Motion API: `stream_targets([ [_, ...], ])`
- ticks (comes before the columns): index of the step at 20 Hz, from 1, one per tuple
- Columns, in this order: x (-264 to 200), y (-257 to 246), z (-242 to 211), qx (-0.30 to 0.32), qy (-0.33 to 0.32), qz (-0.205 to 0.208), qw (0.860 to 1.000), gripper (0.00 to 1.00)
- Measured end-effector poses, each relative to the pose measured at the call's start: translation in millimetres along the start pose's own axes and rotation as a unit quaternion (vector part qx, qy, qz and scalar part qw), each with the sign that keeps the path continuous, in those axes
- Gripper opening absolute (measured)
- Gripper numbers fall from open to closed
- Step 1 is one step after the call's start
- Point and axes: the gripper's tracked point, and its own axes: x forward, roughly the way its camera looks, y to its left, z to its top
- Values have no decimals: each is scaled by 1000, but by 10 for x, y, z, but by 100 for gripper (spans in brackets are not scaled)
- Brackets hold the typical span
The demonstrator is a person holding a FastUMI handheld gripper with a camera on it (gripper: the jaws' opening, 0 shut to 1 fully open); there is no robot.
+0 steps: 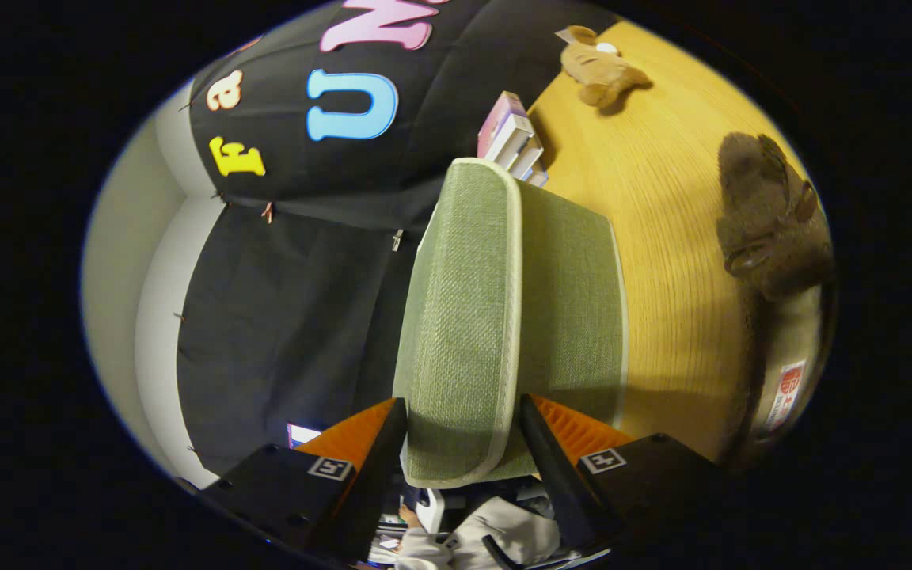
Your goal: Open the storage box then place both shoes into the box .Put the left shoe in first, then the right shoe, with the right side of both shoes facing outward in a uniform manner.
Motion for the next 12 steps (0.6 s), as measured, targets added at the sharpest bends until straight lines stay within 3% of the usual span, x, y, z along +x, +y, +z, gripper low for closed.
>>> stream_targets([
  [1, -6, 6, 10, 19, 1, 7, 1000, 87],
  [4, -15, 43, 16, 54, 6, 20, 998, 70],
  [9, -50, 139, -6, 81, 22, 28, 996, 66],
  [12, -148, 160, 121, 116, -7, 27, 993, 29],
])
